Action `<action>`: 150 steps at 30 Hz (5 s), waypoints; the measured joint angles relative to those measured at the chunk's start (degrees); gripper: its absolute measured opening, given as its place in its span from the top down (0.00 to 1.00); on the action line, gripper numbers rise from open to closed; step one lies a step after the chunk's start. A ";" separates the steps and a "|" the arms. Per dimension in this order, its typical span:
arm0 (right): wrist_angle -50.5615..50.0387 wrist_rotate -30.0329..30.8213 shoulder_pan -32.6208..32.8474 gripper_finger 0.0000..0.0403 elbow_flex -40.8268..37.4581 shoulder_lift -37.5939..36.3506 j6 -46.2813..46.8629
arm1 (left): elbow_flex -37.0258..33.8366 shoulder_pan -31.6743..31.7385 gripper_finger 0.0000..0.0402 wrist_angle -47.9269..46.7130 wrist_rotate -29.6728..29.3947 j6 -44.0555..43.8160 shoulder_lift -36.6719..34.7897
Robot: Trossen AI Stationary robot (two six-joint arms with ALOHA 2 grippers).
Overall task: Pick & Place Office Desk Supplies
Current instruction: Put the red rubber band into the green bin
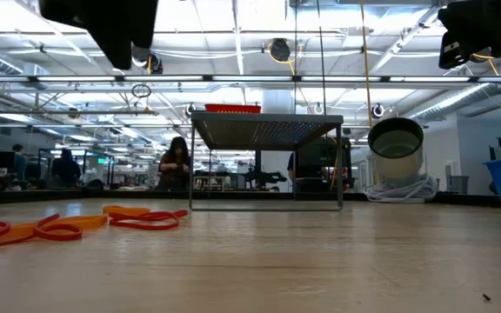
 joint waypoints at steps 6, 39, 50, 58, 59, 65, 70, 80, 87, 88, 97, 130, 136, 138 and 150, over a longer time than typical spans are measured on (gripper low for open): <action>0.02 -0.02 -0.01 0.89 0.00 0.00 -0.02 | -1.54 -2.37 0.63 -2.29 -0.05 -1.12 -0.02; 0.02 -0.01 -0.01 0.89 0.00 -0.02 -0.02 | -5.97 -10.04 0.38 -1.44 3.04 -9.81 4.56; 0.02 0.00 -0.02 0.89 0.00 0.00 0.00 | -5.97 -8.65 0.36 0.83 2.78 -9.85 8.13; 0.02 -0.01 -0.02 0.89 0.00 -0.01 0.00 | -5.99 -8.29 0.36 0.63 3.25 -10.92 9.35; 0.02 0.00 -0.02 0.89 0.00 0.00 0.00 | -5.99 -8.29 0.35 0.63 3.54 -10.77 9.39; 0.02 0.00 -0.01 0.89 0.00 -0.01 -0.01 | -7.55 -8.08 0.22 0.89 5.21 -12.65 9.46; 0.02 0.00 -0.02 0.89 0.00 -0.02 -0.02 | -8.92 -8.10 0.09 1.34 5.84 -13.71 9.46; 0.02 0.00 -0.02 0.89 0.00 0.00 -0.01 | -9.01 -7.11 0.06 1.50 5.36 -13.47 9.46; 0.02 0.00 -0.01 0.89 0.00 -0.02 0.00 | -9.01 -6.15 0.09 1.29 5.33 -12.11 9.46; 0.02 0.00 -0.02 0.89 0.00 0.00 0.00 | -9.01 -5.99 0.09 1.27 5.33 -12.11 9.46; 0.02 0.00 -0.02 0.89 0.00 0.00 0.00 | -9.01 -5.10 0.09 1.04 6.54 -11.89 9.46; 0.00 0.00 0.00 0.89 0.00 -0.01 -0.01 | -13.33 -1.61 0.17 8.43 13.57 -8.20 9.34; 0.00 0.00 0.00 0.89 0.00 -0.02 0.00 | -14.93 -1.54 0.32 11.52 13.72 -8.20 9.08; 0.00 0.00 0.00 0.89 0.00 -0.02 -0.02 | -15.04 -1.54 0.37 11.68 13.74 -8.20 9.07; 0.01 0.00 -0.01 0.89 0.00 -0.01 -0.01 | -15.08 -1.56 0.65 11.95 12.69 -7.87 9.18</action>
